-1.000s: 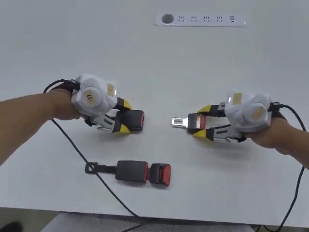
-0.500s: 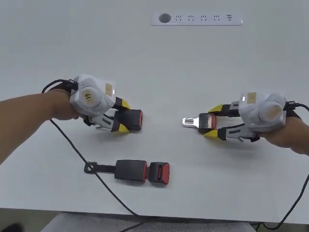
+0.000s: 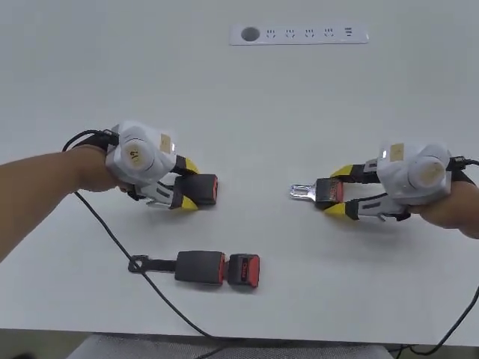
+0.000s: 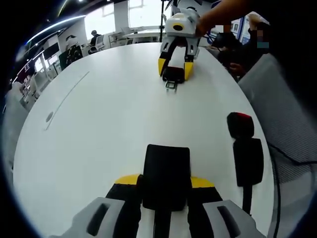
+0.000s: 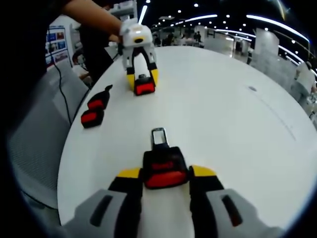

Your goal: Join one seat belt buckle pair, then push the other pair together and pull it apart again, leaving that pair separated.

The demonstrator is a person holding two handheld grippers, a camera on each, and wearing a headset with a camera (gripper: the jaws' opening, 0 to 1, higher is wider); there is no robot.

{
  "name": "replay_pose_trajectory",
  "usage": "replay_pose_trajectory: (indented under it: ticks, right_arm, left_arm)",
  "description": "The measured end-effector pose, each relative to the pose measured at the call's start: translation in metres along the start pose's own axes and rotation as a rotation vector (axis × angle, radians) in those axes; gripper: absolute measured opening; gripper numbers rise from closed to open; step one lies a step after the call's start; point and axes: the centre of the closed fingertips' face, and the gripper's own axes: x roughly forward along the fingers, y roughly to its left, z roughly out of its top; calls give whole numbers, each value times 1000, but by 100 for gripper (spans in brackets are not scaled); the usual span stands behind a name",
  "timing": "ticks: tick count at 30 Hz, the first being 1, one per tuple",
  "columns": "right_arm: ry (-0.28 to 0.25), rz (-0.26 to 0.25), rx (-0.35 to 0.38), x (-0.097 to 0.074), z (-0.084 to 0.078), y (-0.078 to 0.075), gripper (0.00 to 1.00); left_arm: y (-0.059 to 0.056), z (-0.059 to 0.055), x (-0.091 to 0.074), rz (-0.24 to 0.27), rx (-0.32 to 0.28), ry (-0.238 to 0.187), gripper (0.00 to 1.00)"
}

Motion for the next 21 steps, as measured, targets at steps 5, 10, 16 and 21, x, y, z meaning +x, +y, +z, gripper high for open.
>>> replay_pose_trajectory:
  ticks: [5,10,16,21]
  right_arm:
    - [17,-22,1,0,-2,1,63]
    - [-29,-87,63,-6,2,0,75]
    - [-114,-204,158,-15,13,-8,87]
    - [-199,-285,224,-24,26,-9,89]
  left_arm:
    - [-5,6,0,-16,-98,11,46]
    - [-1,13,-8,47,-125,-3,65]
    - [7,27,-27,166,-213,-94,78]
    - [7,29,-47,279,-339,-166,85]
